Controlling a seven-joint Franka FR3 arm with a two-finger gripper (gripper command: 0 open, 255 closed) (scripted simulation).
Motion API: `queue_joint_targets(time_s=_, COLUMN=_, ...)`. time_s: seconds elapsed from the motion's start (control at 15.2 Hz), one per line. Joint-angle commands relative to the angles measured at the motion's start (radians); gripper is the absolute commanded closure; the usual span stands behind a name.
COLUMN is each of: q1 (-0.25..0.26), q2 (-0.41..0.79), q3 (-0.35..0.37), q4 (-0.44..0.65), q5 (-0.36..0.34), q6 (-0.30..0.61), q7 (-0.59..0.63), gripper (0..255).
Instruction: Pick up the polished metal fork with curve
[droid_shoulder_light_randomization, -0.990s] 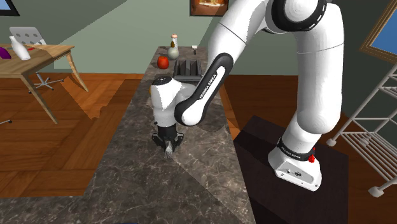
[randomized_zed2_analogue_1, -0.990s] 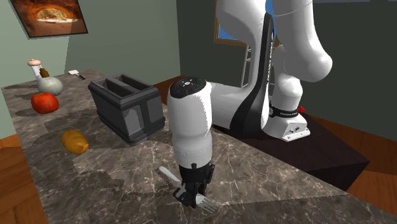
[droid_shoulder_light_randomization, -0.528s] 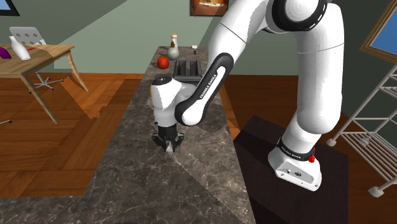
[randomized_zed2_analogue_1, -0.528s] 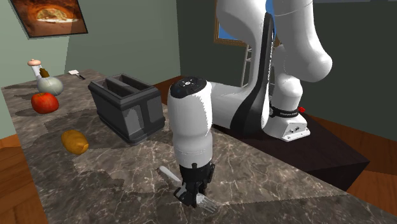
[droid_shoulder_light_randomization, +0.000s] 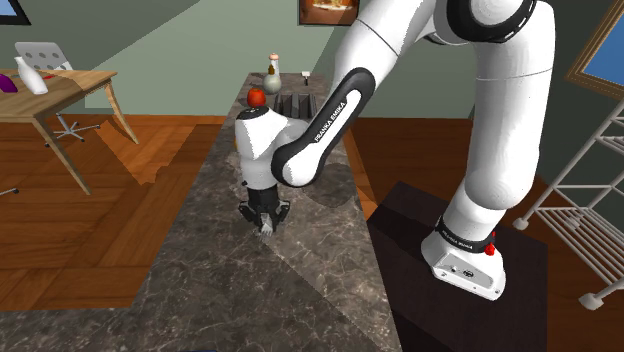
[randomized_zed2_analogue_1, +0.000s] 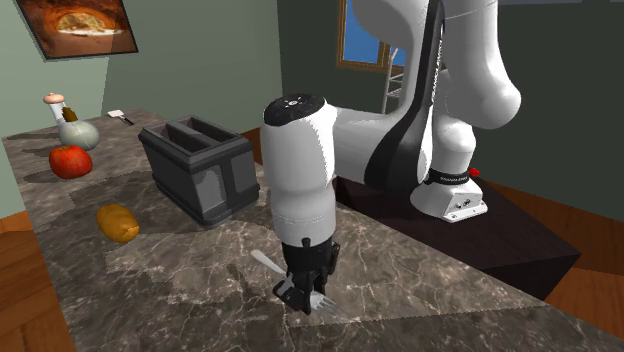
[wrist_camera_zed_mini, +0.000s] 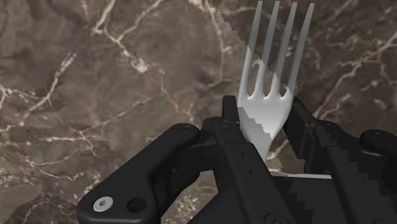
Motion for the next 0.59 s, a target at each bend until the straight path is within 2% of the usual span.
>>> queue_joint_targets(time_s=0.0, q1=-0.012, q2=-0.023, q3=0.015, q4=0.001, q5=0.022, q6=-0.020, q7=-0.014, gripper=255)
queue_joint_targets(time_s=0.4, q1=-0.043, q2=-0.095, q3=0.054, q4=0.008, q5=0.090, q6=-0.086, q7=-0.058, gripper=255)
queue_joint_targets(time_s=0.53, q1=-0.044, q2=-0.097, q3=0.055, q4=0.008, q5=0.092, q6=-0.088, q7=-0.059, gripper=255)
